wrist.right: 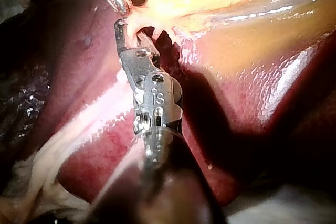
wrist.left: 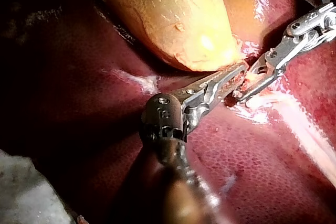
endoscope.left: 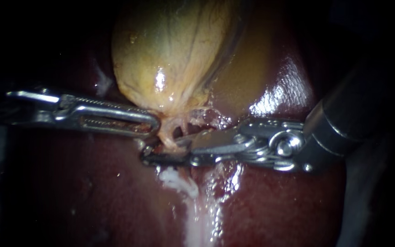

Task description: Going back third clip left tube

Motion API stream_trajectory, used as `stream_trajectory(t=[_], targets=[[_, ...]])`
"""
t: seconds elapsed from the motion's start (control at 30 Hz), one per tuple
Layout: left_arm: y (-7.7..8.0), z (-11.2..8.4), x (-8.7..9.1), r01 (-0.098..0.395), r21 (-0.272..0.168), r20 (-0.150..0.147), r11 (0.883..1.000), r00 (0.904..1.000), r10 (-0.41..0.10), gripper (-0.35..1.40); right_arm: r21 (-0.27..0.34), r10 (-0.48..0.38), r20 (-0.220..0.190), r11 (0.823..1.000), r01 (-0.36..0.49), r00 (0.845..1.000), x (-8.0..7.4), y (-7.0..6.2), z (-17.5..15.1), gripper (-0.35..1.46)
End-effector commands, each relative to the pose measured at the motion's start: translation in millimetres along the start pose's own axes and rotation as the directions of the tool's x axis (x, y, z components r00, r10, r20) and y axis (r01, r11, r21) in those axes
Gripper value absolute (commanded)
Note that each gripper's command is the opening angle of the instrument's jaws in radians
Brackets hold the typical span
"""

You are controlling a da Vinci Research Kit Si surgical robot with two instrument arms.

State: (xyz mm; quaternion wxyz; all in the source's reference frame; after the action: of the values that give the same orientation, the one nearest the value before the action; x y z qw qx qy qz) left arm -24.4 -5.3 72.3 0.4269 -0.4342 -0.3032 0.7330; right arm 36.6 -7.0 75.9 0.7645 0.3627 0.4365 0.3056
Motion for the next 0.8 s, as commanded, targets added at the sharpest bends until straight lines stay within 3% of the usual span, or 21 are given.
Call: stream_trajectory(t=[0.03,0.3,0.4,0.47,0.53,0.8], targets=[[0.0,0.0,0.0,0.000,0.000,0.000,1.000,1.0000,0.000,-0.35,0.000,0.000,0.000,1.000,0.000,1.000,0.0,0.0,0.0,-0.35],[0.0,0.0,0.0,0.000,0.000,0.000,1.000,1.0000,0.000,-0.35,0.021,0.000,-0.004,1.000,0.000,1.000,0.1,0.1,-0.1,-0.35],[0.0,-0.1,0.0,0.000,-0.001,0.000,1.000,1.0000,0.000,-0.35,0.048,-0.146,-0.114,0.987,0.152,0.983,0.7,0.2,0.1,0.22],[0.0,-0.1,0.0,0.000,-0.001,0.000,1.000,1.0000,0.000,-0.35,0.000,-0.149,-0.143,0.989,0.151,0.978,1.1,0.2,0.5,0.49],[0.0,-0.1,0.0,0.000,-0.001,0.001,1.000,1.0000,0.000,-0.35,-0.026,-0.166,-0.151,0.986,0.164,0.974,1.1,0.2,0.6,0.49],[0.0,-0.2,-0.1,0.000,-0.001,0.001,1.000,1.0000,0.000,-0.35,-0.023,-0.185,-0.139,0.983,0.184,0.973,0.7,0.1,0.0,0.50]])
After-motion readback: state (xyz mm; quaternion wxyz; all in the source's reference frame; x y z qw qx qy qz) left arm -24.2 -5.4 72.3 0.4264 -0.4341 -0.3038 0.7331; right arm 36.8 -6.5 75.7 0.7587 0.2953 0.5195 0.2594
